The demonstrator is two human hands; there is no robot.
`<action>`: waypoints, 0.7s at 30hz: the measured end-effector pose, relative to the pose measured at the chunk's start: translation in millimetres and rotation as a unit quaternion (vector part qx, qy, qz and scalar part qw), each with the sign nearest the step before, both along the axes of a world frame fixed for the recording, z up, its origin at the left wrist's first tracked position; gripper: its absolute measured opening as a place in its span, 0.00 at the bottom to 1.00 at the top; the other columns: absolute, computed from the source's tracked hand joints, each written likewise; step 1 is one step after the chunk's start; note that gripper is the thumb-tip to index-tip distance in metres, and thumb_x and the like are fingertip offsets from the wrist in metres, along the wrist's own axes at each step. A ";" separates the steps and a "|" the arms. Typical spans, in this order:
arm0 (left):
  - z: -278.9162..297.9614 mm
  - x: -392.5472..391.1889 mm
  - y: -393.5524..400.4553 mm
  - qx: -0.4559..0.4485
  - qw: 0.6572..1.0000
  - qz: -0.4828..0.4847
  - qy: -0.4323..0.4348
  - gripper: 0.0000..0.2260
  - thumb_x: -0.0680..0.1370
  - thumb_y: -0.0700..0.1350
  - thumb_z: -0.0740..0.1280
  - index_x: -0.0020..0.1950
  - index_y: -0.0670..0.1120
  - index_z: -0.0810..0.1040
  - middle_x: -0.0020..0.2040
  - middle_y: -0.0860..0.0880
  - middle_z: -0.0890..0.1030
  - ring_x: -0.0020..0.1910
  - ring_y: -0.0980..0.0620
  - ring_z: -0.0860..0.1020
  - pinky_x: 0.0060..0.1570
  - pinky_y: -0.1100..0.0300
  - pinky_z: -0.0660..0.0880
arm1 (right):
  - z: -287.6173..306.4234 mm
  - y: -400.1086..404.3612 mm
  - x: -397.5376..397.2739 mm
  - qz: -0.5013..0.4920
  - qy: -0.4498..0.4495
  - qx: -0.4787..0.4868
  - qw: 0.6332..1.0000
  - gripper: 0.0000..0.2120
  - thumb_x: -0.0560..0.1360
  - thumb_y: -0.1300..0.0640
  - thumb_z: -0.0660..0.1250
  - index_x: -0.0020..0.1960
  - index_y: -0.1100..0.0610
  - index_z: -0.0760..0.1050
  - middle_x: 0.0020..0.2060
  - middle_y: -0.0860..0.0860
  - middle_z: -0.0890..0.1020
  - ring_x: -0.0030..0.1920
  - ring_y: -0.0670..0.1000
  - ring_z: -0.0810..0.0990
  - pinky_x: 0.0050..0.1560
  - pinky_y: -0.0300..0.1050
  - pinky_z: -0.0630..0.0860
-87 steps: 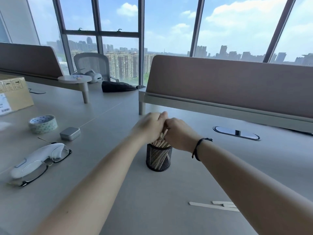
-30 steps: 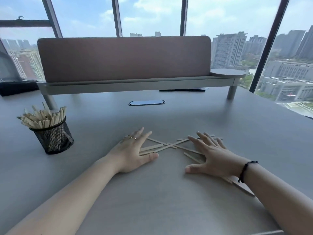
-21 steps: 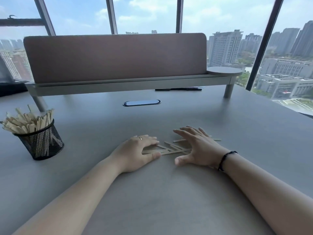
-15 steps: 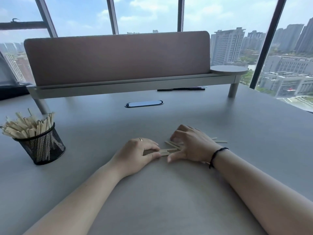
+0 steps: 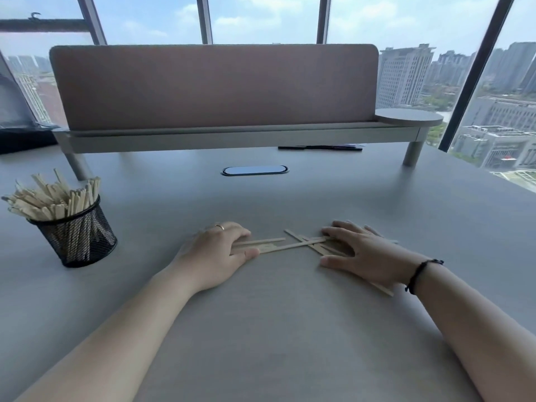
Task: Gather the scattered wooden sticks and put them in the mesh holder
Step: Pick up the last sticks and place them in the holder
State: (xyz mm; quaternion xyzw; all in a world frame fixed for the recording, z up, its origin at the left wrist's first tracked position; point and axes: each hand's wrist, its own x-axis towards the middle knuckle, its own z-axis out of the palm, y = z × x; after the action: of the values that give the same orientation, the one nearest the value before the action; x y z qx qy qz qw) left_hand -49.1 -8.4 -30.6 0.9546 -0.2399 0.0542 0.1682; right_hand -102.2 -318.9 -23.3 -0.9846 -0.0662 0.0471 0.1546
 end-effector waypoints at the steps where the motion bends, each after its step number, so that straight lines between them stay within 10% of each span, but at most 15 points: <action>1: 1.0 -1.4 1.9 0.019 1.000 0.019 -0.001 0.26 0.77 0.68 0.60 0.70 0.56 0.73 0.70 0.61 0.73 0.70 0.54 0.70 0.68 0.56 0.66 | -1.1 4.0 2.3 -0.003 -0.019 0.023 1.000 0.36 0.71 0.28 0.62 0.75 0.40 0.63 0.78 0.42 0.60 0.78 0.47 0.58 0.78 0.48 0.54; 9: -0.8 -3.5 7.4 0.028 0.997 0.003 0.068 0.37 0.71 0.75 0.55 0.77 0.61 0.63 0.81 0.56 0.58 0.80 0.56 0.53 0.78 0.51 0.48 | -3.9 45.1 16.0 0.033 -0.088 0.120 0.988 0.19 0.74 0.43 0.71 0.62 0.48 0.81 0.65 0.39 0.78 0.60 0.42 0.78 0.62 0.36 0.71; 21: -1.7 6.5 11.1 -0.161 0.980 -0.052 0.105 0.23 0.68 0.57 0.79 0.60 0.53 0.83 0.60 0.62 0.81 0.60 0.70 0.76 0.58 0.77 0.66 | -2.3 49.4 44.0 0.052 -0.067 0.191 0.978 0.12 0.70 0.39 0.75 0.50 0.42 0.86 0.56 0.36 0.82 0.54 0.36 0.81 0.63 0.40 0.74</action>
State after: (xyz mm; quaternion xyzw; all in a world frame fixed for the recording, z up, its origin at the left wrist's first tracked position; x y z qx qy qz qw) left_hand -42.6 2.7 -32.3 0.9017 -0.2580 -0.0175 0.3464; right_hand -58.2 -269.4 -25.6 -0.9332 -0.1349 -0.0241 0.3322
